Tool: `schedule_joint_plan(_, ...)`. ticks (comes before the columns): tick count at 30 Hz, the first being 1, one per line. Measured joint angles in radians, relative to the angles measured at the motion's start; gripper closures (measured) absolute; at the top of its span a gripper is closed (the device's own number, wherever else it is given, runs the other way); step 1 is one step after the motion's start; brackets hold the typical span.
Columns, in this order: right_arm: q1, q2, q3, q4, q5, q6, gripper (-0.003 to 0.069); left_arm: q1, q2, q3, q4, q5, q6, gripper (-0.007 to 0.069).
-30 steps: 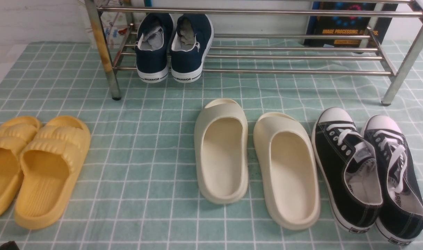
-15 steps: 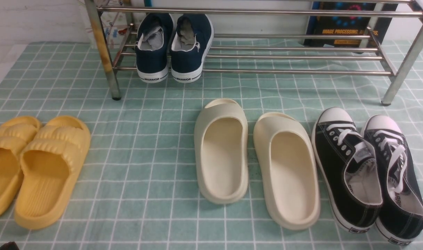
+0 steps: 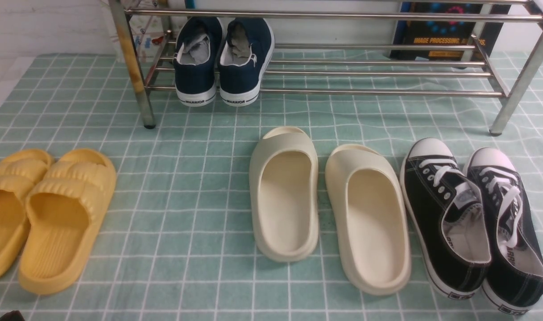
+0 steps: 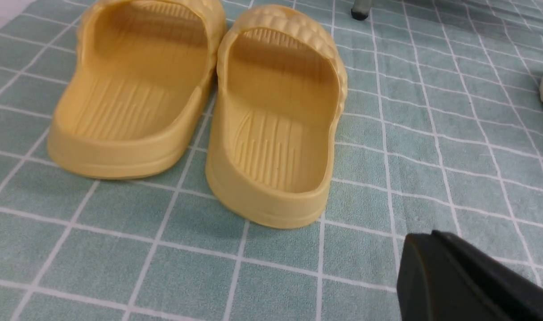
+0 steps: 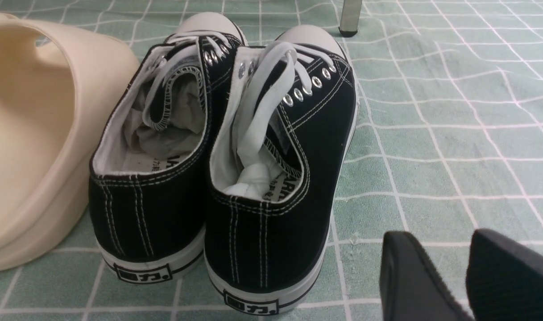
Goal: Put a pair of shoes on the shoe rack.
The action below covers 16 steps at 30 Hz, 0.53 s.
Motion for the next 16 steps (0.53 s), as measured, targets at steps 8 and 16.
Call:
schedule_joint_plan(8,0.0,0.0,0.0,0.0,0.0,0.0,0.042,0.0,0.0,0.0,0.0,0.001,0.0,0.0637)
schedule_joint_plan(16,0.0,0.0,0.0,0.0,0.0,0.0,0.042,0.0,0.0,0.0,0.0,0.001,0.0,0.063)
